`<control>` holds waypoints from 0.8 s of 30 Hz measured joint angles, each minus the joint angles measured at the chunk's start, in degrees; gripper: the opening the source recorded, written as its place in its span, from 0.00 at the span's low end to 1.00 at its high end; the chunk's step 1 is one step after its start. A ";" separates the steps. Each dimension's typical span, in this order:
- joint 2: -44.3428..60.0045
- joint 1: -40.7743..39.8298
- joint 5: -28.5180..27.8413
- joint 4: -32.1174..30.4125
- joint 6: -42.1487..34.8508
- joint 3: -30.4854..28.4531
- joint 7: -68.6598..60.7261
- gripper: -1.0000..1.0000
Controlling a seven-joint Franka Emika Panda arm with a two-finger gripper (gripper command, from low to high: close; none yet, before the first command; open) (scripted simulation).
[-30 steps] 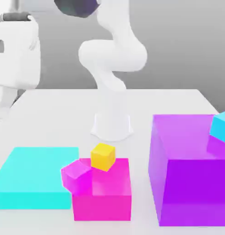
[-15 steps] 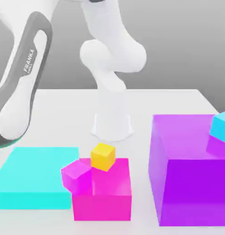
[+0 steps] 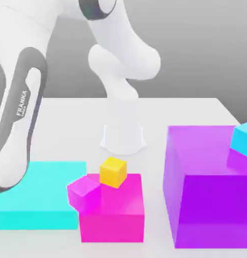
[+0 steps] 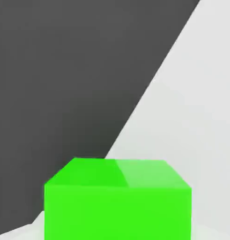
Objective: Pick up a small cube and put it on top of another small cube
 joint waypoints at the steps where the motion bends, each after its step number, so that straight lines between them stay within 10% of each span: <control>1: -2.04 0.92 -0.62 -1.53 -0.51 -0.10 0.71 0.00; 24: -39.74 14.46 -6.64 -37.38 -1.91 4.78 13.05 0.00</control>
